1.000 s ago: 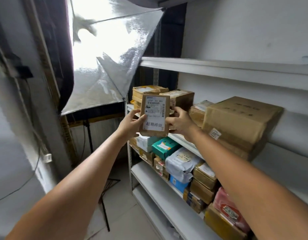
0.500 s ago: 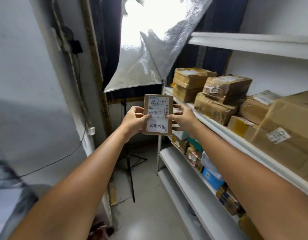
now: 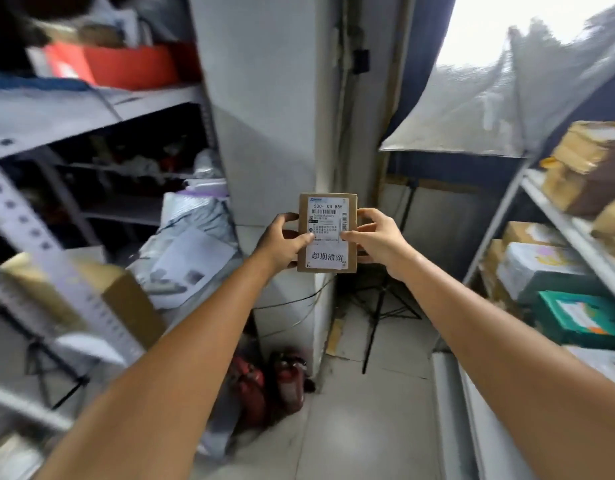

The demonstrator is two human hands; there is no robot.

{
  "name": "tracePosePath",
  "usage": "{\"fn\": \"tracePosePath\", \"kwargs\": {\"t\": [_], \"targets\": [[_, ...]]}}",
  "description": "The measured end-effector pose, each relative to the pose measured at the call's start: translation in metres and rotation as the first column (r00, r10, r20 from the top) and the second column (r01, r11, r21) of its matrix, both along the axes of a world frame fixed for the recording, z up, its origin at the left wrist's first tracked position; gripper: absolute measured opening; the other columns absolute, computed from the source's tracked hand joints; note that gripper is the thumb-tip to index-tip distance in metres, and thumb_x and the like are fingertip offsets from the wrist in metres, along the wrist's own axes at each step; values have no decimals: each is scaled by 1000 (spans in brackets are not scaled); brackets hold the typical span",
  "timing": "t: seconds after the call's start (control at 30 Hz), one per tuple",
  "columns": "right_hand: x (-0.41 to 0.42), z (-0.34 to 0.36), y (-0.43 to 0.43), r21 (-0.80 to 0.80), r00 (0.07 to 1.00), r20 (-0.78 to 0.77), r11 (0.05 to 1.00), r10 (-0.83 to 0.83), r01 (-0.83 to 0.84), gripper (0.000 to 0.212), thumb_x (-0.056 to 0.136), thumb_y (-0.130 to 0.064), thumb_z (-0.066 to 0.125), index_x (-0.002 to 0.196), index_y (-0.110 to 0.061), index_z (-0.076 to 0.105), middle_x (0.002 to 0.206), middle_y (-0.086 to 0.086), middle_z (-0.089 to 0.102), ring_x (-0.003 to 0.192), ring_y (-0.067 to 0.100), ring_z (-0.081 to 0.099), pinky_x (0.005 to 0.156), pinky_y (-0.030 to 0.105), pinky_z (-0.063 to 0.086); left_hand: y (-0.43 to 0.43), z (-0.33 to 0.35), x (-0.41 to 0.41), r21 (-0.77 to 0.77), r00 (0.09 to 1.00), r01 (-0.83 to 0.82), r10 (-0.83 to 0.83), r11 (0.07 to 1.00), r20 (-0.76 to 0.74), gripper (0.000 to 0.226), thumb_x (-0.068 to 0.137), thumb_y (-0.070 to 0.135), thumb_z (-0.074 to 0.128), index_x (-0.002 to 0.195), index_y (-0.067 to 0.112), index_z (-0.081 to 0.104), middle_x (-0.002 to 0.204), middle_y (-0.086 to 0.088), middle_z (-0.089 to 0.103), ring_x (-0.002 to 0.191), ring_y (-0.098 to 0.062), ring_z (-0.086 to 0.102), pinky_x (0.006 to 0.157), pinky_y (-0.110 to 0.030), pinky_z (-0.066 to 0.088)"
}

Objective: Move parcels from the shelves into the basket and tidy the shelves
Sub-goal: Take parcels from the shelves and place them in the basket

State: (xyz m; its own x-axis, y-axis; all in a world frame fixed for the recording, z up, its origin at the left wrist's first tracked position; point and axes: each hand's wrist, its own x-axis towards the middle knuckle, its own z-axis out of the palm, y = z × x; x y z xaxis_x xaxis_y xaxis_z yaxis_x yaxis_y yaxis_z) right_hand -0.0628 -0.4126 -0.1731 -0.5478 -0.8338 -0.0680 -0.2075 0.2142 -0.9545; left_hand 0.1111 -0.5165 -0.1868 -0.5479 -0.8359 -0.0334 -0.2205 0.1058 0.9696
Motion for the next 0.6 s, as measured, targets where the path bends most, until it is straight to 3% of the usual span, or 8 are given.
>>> {"fn": "tracePosePath", "kwargs": {"t": [0.13, 0.27, 0.4, 0.53, 0.6], "targets": [[62, -21, -11, 52, 981, 38, 980, 191, -193, 58, 81, -16, 80, 130, -26, 50, 104, 3, 71, 94, 22, 70, 69, 40, 62, 24, -22, 78, -45, 976, -216, 217, 975, 14, 42, 89, 22, 71, 124, 18, 49, 116, -4, 66, 91, -15, 68, 69, -32, 59], [136, -38, -21, 70, 936, 5, 933, 352, -352, 61, 79, -18, 80, 131, -24, 49, 104, 5, 69, 92, 22, 71, 73, 43, 62, 48, -36, 159, -2, 917, -395, 394, 919, 57, 43, 86, 24, 74, 121, 18, 49, 116, -3, 65, 98, -21, 67, 81, -47, 60], [214, -51, -34, 69, 867, -14, 866, 497, -495, 61, 77, -21, 82, 129, -22, 49, 109, 6, 67, 95, 25, 70, 77, 48, 61, 70, -40, 237, 25, 837, -545, 542, 838, 71, 41, 90, 20, 71, 122, 21, 47, 114, 2, 62, 87, -8, 63, 56, -25, 57], [293, -63, -44, 59, 780, 26, 778, 626, -626, 51, 82, -14, 78, 123, -19, 49, 108, 6, 66, 95, 23, 68, 75, 41, 60, 90, -48, 315, 24, 748, -660, 654, 751, 116, 50, 89, 24, 72, 132, 21, 46, 119, -3, 62, 94, -17, 66, 61, -34, 59], [331, -71, -48, 53, 734, 25, 732, 679, -679, 53, 82, -15, 78, 126, -20, 49, 113, 4, 63, 98, 22, 66, 73, 39, 60, 97, -54, 350, 26, 709, -701, 691, 713, 141, 49, 89, 27, 71, 131, 22, 47, 119, -2, 62, 101, -19, 65, 60, -32, 58]]}}
